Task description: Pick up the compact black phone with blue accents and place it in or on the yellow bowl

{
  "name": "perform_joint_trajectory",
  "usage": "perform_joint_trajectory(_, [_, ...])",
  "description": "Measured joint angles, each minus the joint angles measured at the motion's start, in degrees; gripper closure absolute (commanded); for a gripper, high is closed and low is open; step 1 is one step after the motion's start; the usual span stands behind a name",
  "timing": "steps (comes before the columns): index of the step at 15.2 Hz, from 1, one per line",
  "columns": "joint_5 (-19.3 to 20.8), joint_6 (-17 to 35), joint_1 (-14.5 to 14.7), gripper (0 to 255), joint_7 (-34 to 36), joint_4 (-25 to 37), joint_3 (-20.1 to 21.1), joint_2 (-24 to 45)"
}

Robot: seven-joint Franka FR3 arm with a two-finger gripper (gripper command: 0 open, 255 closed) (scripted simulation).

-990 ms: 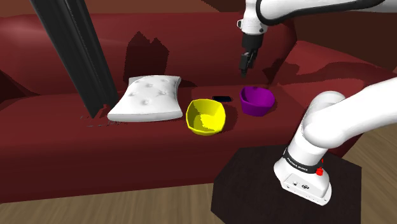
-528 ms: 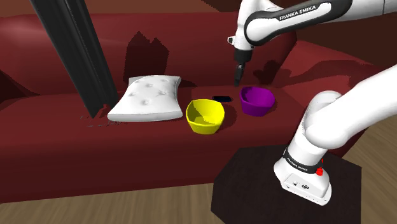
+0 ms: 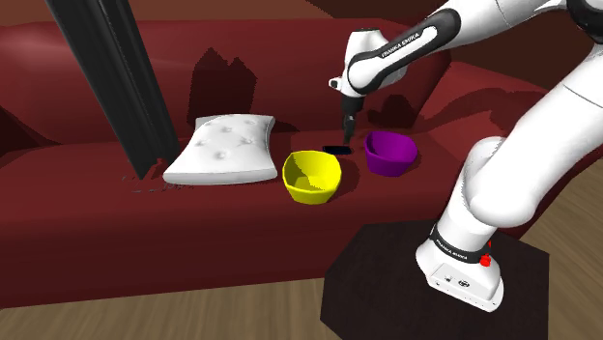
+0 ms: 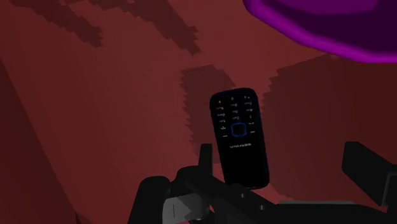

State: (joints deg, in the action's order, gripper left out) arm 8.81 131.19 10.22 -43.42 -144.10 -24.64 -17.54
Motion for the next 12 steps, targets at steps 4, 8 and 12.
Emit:
perform_joint_trajectory(4, [-4.4, 5.0, 2.5, 0, -8.9, 2.3, -2.9, 7.4])
perform_joint_trajectory(8, [-6.2, 8.6, 3.0, 0, -10.7, 1.4, -3.4, 10.3])
perform_joint_trajectory(12, [-7.9, 11.6, 3.4, 0, -12.0, 0.7, -3.7, 12.9])
